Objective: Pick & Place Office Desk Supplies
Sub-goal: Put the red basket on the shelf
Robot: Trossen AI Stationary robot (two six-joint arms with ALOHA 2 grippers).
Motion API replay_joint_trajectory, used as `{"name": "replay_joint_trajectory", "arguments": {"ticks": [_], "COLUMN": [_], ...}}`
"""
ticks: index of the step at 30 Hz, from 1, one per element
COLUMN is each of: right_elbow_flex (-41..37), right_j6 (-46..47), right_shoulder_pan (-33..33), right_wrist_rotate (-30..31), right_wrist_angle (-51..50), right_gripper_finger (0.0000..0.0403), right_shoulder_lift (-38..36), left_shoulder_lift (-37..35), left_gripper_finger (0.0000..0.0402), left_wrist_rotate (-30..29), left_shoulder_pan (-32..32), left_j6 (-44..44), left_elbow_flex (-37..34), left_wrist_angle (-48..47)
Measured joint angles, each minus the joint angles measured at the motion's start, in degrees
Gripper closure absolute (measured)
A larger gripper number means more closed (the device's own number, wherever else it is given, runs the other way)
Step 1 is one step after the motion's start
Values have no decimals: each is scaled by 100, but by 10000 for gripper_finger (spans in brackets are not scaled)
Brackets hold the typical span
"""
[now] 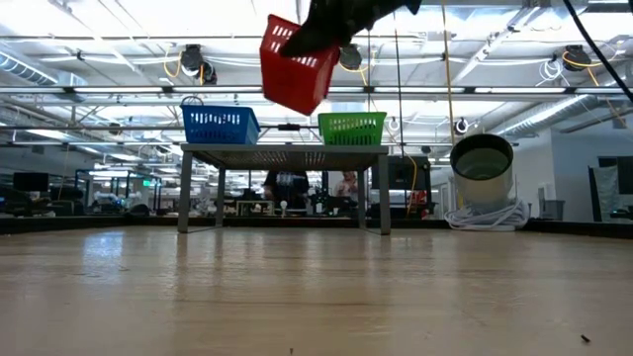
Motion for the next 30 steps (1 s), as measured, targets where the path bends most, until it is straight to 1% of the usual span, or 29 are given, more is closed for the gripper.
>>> {"name": "replay_joint_trajectory", "arguments": {"ticks": [3,6,9,12,16,18,21,30], "right_elbow_flex": [12,2,4,4,4,4,4,2], "right_j6": [37,116,145,152,154,147,145,154], "right_shoulder_pan": [-120,-232,-342,-433,-498,-494,-492,-490], "right_wrist_rotate": [-22,-30,-39,-35,-48,-174,-341,-293], "right_wrist_angle": [326,304,384,389,513,525,723,739], "right_gripper_finger": [403,403,403,403,403,403,403,403], "right_shoulder_lift": [136,140,125,131,129,132,251,261], "left_shoulder_lift": [-509,-815,-880,-860,-733,-673,-571,-569], "left_gripper_finger": [231,231,231,231,231,231,231,231], "left_wrist_rotate": [-152,-408,-590,-609,-606,-602,-602,-597], "left_shoulder_pan": [-66,-61,-63,-63,-63,-63,-63,-63], "left_j6": [43,78,55,4,79,92,98,148], "left_elbow_flex": [-702,-1139,-1416,-1634,-1877,-1934,-1939,-1941], "left_wrist_angle": [680,979,1103,1389,1922,2060,2108,2107]}}
